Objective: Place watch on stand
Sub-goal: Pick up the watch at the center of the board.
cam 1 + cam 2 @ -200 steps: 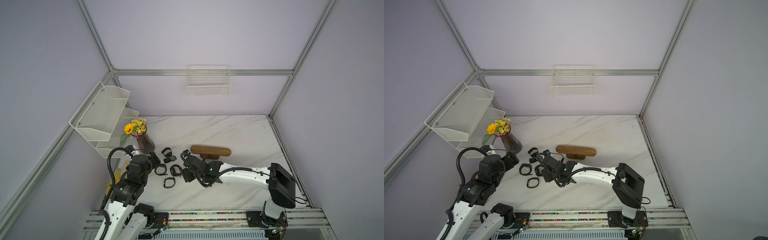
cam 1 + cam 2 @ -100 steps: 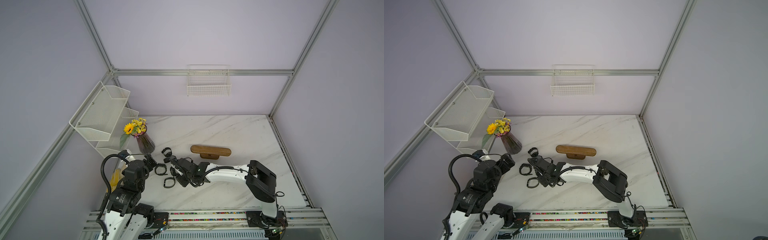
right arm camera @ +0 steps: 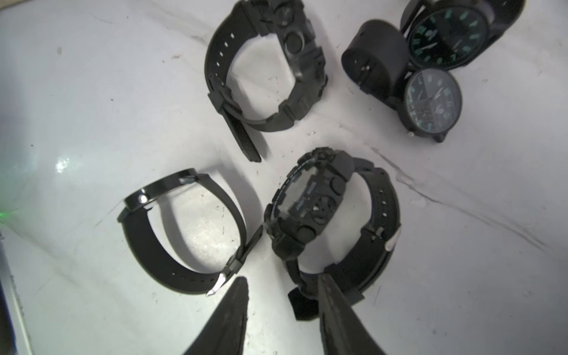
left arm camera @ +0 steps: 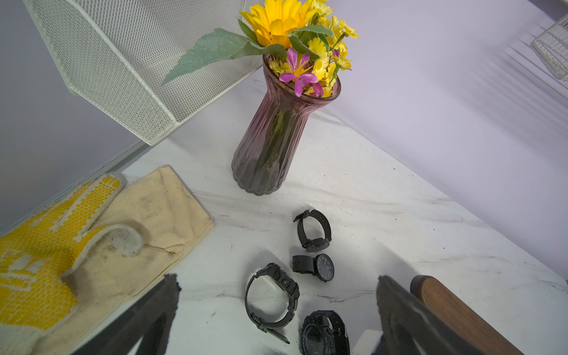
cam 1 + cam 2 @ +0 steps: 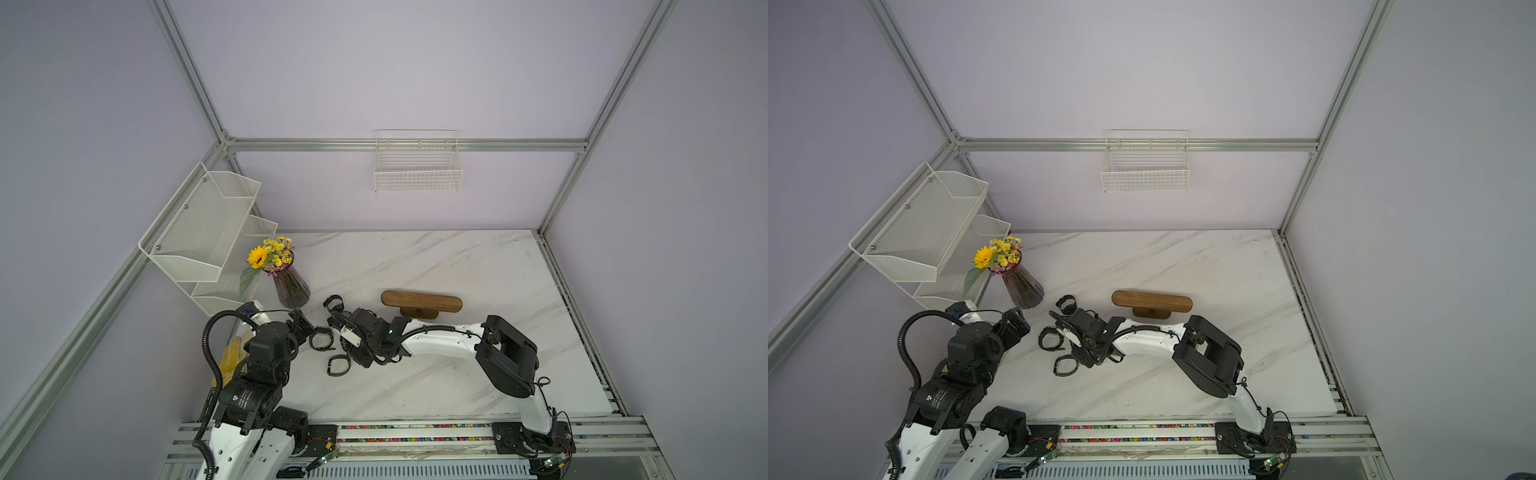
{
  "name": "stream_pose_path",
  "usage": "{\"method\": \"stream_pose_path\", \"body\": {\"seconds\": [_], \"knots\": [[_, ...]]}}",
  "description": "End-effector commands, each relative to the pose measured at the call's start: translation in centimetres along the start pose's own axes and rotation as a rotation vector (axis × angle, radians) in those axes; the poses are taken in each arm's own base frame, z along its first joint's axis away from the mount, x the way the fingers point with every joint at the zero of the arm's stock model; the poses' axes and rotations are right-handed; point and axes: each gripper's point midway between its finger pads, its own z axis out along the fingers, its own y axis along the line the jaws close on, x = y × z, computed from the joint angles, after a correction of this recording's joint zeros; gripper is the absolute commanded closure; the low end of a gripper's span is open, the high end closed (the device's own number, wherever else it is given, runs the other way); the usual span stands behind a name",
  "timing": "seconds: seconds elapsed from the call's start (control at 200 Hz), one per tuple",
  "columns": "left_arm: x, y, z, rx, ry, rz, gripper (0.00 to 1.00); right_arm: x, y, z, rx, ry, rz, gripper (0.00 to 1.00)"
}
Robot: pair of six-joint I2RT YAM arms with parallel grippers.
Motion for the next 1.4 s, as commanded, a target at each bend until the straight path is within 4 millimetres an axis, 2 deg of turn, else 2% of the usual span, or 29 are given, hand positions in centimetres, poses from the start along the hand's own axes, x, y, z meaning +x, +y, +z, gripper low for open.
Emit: {"method": "stream_pose_path", "body": {"seconds": [0.0, 0.43, 0.695, 0.795, 0.975, 1.065, 1.16, 1.28, 1.395], "knots": [[0.1, 0.6, 0.3, -0.024, -0.013, -0.015, 0.00, -0.9, -0.6, -0.3, 0.016, -0.015, -0.038, 0.59], [0.2, 0.5, 0.4, -0.022, -0.009, -0.011, 0.00, -0.6, -1.0, 1.3, 0.031, 0.004, -0.073, 0.64], [0.1, 0.4, 0.4, -0.019, -0.010, -0.009, 0.00, 0.2, -0.9, 2.2, 0.021, 0.022, -0.085, 0.77], [0.2, 0.4, 0.5, -0.020, -0.008, -0.008, 0.00, 0.3, -0.9, 2.3, 0.018, 0.024, -0.087, 0.80], [0.3, 0.4, 0.6, -0.023, -0.005, -0.006, 0.00, 0.2, -0.9, 2.1, 0.019, 0.015, -0.090, 0.90], [0.3, 0.3, 0.6, -0.021, -0.003, -0.006, 0.00, -0.7, -1.0, 0.8, 0.024, -0.032, -0.089, 0.93], [0.4, 0.2, 0.7, -0.018, 0.003, -0.004, 0.00, -2.1, -1.0, -1.7, 0.031, -0.117, -0.082, 0.95], [0.4, -0.4, 0.7, 0.013, 0.008, -0.002, 0.00, -3.6, -1.8, -6.2, 0.006, -0.246, -0.036, 0.98], [0.6, -2.3, 0.7, 0.113, 0.026, 0.006, 0.00, -3.4, -3.0, -10.9, -0.074, -0.358, 0.020, 0.98]]}}
